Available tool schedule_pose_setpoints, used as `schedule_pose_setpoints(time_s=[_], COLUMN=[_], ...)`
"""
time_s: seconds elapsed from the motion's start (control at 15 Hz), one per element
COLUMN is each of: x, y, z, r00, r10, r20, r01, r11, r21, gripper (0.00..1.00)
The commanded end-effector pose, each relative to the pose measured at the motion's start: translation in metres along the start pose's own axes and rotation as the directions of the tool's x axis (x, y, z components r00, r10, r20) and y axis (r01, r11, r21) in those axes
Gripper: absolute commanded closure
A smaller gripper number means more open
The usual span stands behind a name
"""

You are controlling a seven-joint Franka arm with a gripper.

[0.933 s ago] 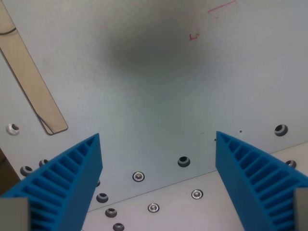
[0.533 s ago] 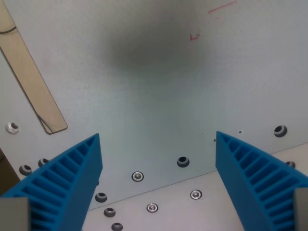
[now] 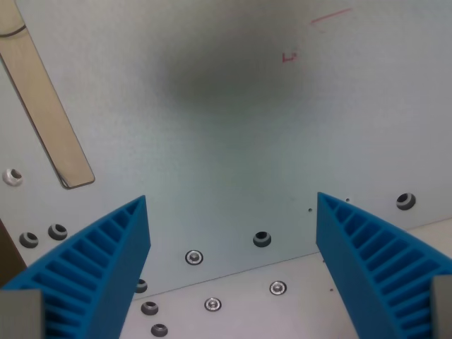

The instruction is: Rotate around base positive z

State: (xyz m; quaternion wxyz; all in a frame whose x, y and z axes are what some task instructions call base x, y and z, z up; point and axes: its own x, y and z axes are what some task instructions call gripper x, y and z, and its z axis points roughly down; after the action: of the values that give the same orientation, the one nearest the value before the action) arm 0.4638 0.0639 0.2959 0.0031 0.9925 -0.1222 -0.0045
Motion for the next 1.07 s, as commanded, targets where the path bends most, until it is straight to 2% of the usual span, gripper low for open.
schedule_pose_setpoints(time_s=[0.07, 1.07], x=[0.0, 0.0], y=[0.0001, 0.0001], z=[-0.0009, -0.0009], r00=[0.992, 0.946], r10=[-0.129, -0.323], r20=[-0.003, -0.004], r01=[0.129, 0.323], r11=[0.992, 0.946], r21=[-0.001, -0.004], gripper=[0.0, 0.0])
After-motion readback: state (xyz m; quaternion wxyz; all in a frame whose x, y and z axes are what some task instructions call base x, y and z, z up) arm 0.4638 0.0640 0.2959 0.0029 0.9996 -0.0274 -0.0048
